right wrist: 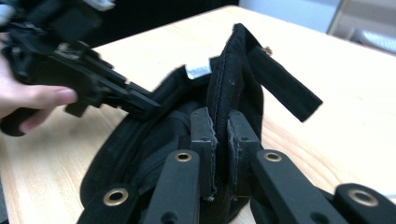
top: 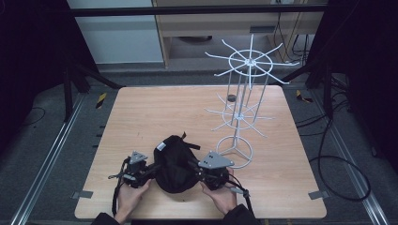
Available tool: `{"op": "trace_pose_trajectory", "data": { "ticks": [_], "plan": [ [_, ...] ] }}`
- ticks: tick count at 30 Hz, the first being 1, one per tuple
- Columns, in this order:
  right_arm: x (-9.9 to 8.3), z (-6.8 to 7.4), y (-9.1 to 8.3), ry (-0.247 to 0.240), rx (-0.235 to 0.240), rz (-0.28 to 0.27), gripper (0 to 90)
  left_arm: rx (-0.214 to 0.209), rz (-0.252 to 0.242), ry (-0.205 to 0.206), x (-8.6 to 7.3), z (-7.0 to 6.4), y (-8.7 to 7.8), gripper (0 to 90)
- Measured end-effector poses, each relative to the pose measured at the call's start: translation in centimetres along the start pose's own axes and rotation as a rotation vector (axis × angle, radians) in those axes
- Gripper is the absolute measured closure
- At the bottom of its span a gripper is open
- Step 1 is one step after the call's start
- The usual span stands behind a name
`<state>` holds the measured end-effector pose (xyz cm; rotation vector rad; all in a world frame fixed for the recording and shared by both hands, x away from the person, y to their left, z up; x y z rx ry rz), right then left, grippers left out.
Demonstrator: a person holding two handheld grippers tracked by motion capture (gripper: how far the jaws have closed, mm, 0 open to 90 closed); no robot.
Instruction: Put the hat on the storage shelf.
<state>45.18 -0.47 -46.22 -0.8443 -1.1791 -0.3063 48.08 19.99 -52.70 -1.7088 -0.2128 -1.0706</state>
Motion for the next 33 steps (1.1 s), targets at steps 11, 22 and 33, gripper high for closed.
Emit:
{"op": "trace_pose_trajectory", "data": {
  "ticks": [11,22,33],
  "plan": [
    [-0.7,-0.6,0.0,0.017,-0.025,0.007,83.4,-0.016,-0.088,-0.043,0.9,1.4,-2.4,67.5],
    [-1.0,-1.0,-0.2,0.025,-0.054,0.006,83.4,-0.08,-0.197,-0.023,3.1,-0.6,-4.9,62.0],
    [-1.3,-0.5,0.0,0.0,-0.036,0.017,83.0,-0.159,-0.264,-0.013,6.3,-3.2,-5.0,53.9]
  ]
}}
Point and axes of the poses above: each handheld gripper's, and its own axes: y roughly forward along the jaws, x roughly out of its top, z roughly to its left, the point moved 6 cm from there along y, roughly forward along the jaws, and after that the axes turned 9 degrees about y, right-handed, at the moved point
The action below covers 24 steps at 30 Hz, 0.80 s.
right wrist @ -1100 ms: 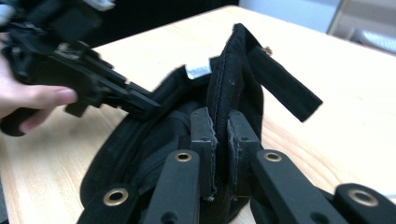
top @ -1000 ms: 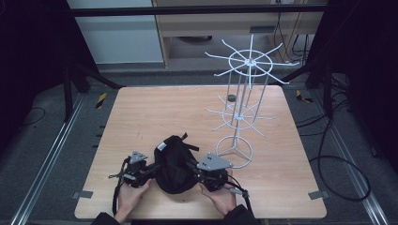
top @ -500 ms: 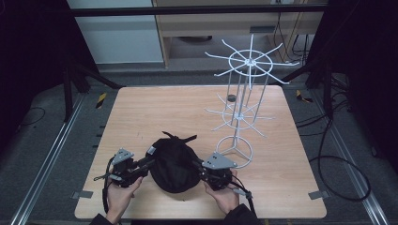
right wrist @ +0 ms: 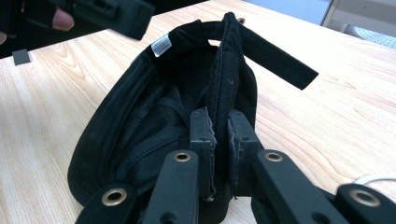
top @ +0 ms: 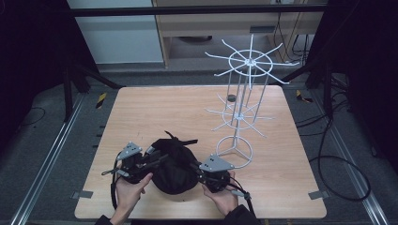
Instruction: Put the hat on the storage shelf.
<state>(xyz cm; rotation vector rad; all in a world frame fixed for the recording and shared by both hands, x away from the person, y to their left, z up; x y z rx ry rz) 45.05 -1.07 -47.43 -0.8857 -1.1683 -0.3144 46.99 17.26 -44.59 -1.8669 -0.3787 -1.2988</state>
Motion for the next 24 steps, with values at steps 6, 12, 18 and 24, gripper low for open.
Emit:
{"op": "trace_pose_trajectory", "data": {
  "ticks": [6,12,18,24],
  "plan": [
    [-0.1,0.4,0.2,-0.017,0.006,0.005,82.7,-0.015,-0.028,-0.002,1.3,-0.8,0.6,48.8],
    [-0.2,0.6,0.2,-0.029,0.011,0.003,82.7,-0.019,-0.014,0.019,2.0,-2.0,2.1,45.4],
    [-0.3,1.1,0.4,-0.055,0.023,0.003,82.9,0.008,0.019,0.004,1.6,-2.3,3.4,42.0],
    [-0.4,1.6,0.6,-0.072,0.046,0.011,82.8,0.032,0.033,-0.008,1.3,-2.1,3.7,49.3]
  ]
}}
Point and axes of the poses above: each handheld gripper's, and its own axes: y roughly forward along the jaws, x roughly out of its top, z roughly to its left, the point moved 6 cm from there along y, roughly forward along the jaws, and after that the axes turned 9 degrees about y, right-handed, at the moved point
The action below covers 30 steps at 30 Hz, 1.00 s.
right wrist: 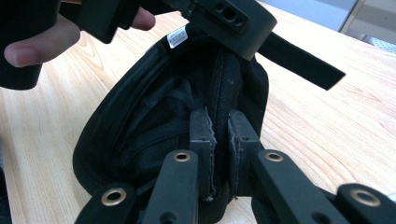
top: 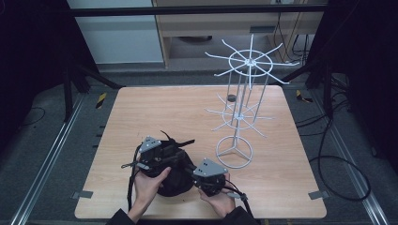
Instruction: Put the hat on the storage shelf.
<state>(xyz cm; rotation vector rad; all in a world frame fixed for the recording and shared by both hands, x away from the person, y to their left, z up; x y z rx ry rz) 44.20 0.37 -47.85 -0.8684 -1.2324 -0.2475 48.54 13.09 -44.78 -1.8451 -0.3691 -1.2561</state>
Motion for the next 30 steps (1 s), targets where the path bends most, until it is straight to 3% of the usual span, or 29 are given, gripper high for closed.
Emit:
{"op": "trace_pose_trajectory", "data": {
  "ticks": [6,8,11,14,17,24,30],
  "plan": [
    [-0.1,0.4,0.2,-0.008,0.016,0.008,82.2,0.005,0.01,-0.004,-0.3,0.0,0.0,67.0],
    [-0.2,0.5,0.3,-0.006,0.02,0.011,81.6,0.0,0.018,-0.006,-0.4,-0.1,0.1,69.4],
    [-0.2,0.6,0.4,0.002,0.035,0.01,78.5,-0.016,0.022,-0.011,-0.6,-0.3,0.3,80.3],
    [-0.1,0.7,0.4,0.007,0.047,0.012,74.3,-0.024,0.022,-0.013,-0.8,-0.3,0.3,82.6],
    [0.1,0.9,0.3,0.022,0.078,0.008,63.4,-0.028,0.014,-0.01,-0.8,-0.1,0.1,84.0],
    [1.5,0.2,-1.8,0.093,0.145,-0.074,51.4,-0.043,-0.027,-0.019,-0.2,0.4,-1.0,84.5],
    [1.3,-1.8,-3.1,0.127,0.103,-0.086,50.5,-0.061,-0.074,0.001,0.7,0.2,-2.2,84.8]
  ]
}}
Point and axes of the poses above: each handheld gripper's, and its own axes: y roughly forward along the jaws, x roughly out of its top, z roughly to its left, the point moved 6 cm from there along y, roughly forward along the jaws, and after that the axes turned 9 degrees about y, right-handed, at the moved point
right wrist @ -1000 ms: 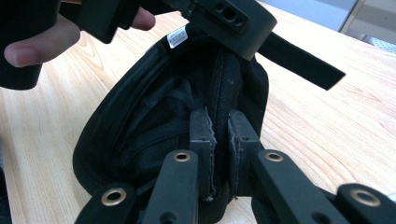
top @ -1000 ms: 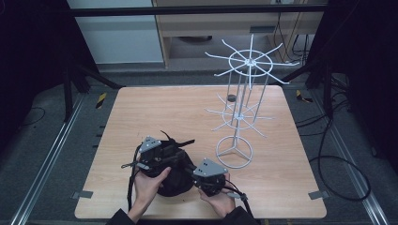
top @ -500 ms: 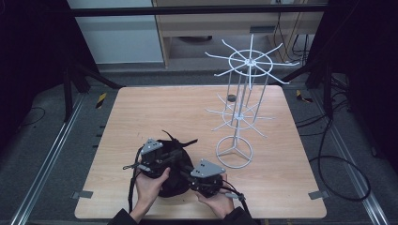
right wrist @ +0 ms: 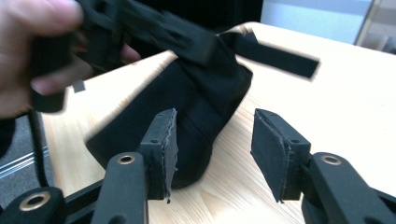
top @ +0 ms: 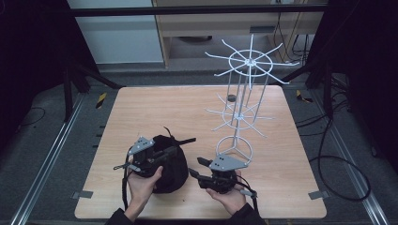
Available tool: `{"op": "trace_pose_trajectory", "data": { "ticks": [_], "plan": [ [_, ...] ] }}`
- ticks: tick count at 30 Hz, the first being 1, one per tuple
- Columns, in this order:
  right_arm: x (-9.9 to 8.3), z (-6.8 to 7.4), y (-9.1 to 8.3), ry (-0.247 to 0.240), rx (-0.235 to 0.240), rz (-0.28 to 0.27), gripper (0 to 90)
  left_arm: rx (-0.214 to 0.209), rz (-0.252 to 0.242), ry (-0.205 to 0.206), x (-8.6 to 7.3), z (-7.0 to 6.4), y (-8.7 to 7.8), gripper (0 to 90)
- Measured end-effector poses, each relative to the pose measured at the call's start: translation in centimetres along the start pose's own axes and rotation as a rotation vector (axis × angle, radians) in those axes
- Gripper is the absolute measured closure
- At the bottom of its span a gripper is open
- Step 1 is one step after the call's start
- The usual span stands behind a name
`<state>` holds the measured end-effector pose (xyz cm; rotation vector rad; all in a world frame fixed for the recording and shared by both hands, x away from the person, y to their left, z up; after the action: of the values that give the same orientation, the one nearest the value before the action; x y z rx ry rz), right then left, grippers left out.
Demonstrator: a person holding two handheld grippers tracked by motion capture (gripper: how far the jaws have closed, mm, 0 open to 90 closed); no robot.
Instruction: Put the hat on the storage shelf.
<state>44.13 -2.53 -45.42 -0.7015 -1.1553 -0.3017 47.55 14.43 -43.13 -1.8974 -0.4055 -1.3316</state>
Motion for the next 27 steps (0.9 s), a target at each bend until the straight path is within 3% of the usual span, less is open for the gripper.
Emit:
{"op": "trace_pose_trajectory", "data": {
  "ticks": [6,15,17,19,22,27],
  "plan": [
    [-0.8,-0.3,0.4,0.019,0.013,0.028,48.5,-0.025,-0.062,0.033,1.5,-0.8,-1.6,84.9],
    [-0.8,1.2,1.1,0.035,0.11,0.02,45.4,-0.072,-0.128,0.069,2.8,-2.6,-2.9,84.9],
    [-0.9,1.4,1.2,0.031,0.129,0.019,51.8,-0.083,-0.125,0.08,2.8,-3.0,-2.8,84.9],
    [-1.0,1.7,1.2,0.029,0.146,0.042,65.5,-0.092,-0.123,0.084,2.8,-3.3,-2.7,85.0],
    [-1.2,1.7,1.3,0.019,0.135,0.057,83.3,-0.096,-0.121,0.086,2.7,-3.3,-2.6,84.9],
    [-0.7,1.5,0.9,-0.03,0.074,0.057,87.9,-0.074,-0.126,0.083,2.5,-2.5,-2.8,84.8]
  ]
}}
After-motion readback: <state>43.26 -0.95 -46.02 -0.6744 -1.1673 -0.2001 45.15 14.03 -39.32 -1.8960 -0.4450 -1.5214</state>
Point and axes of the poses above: each handheld gripper's, and its own axes: y roughly forward along the jaws, x roughly out of its top, z roughly to its left, the point moved 6 cm from there along y, roughly forward along the jaws, and after that the axes turned 9 degrees about y, right-handed, at the moved point
